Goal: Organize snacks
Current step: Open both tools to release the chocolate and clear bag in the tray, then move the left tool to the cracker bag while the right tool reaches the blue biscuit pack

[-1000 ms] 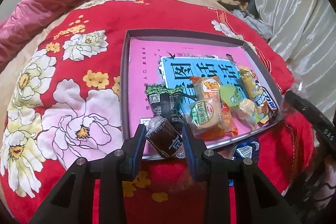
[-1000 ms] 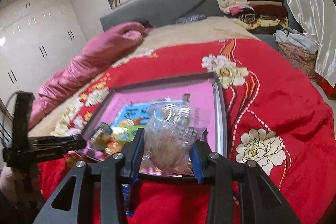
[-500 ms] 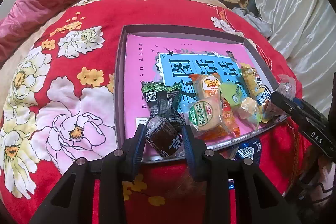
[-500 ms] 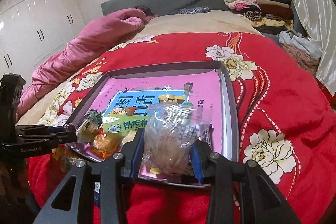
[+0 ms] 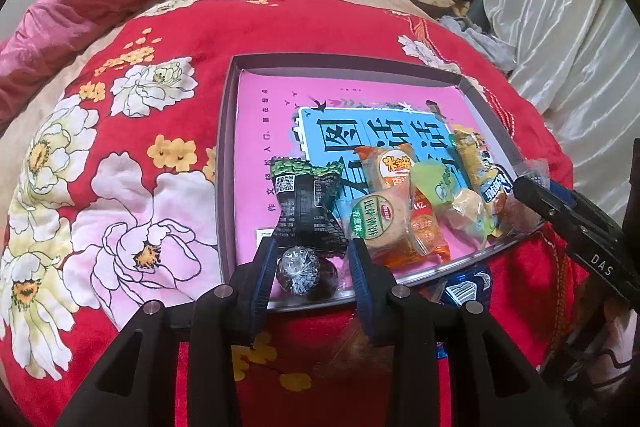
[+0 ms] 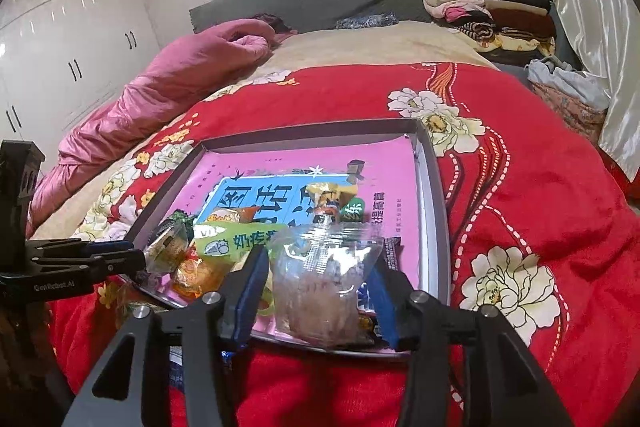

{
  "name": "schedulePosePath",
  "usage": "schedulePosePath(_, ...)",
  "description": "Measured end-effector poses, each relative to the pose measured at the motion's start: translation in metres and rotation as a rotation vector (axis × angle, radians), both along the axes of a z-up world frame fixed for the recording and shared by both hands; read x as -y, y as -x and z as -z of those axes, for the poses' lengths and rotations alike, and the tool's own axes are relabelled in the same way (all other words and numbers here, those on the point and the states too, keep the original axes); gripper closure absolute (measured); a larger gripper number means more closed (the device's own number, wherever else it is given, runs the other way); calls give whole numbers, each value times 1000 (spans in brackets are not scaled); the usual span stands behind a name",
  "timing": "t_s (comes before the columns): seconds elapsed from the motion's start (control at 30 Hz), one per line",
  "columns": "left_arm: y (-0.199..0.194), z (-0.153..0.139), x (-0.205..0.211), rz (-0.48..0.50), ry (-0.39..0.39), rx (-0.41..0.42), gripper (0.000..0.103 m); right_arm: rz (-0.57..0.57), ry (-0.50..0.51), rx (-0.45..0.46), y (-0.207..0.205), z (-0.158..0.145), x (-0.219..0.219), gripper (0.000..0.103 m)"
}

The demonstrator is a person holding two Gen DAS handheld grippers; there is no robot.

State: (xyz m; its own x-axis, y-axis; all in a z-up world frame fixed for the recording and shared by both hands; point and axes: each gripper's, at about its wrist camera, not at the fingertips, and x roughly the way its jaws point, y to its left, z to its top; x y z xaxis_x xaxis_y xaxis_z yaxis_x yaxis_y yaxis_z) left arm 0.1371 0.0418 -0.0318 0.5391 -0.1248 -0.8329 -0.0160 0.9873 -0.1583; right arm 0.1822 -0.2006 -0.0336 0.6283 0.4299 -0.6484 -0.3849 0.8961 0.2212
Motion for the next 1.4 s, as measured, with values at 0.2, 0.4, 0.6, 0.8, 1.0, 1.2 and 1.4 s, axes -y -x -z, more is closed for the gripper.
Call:
schedulePosePath(0.2, 1, -2, 1, 2, 0, 2, 57, 10, -30, 19, 4, -7, 7, 43)
schedulePosePath(0.4, 3, -6, 1, 7, 8, 12, 52, 16, -52, 36, 7, -13, 10, 41)
schedulePosePath(0.6, 6, -12, 1, 11, 13, 21, 41, 1, -85, 75, 15, -23, 12, 34)
schedulePosePath(0.8, 11, -17, 2, 18, 13, 24, 34, -20, -63, 97, 22, -28, 5, 33)
schedulePosePath(1.0, 16, -26, 3, 23, 8, 52, 26, -37, -63, 114, 27, -31, 2, 30)
schedulePosePath(1.2, 20, -30, 4, 32, 17, 57, 26, -51, -63, 112, 32, -33, 0, 29)
schedulePosePath(1.4, 24, -32, 6, 38, 10, 55, 26, -59, -69, 108, 38, -34, -1, 29)
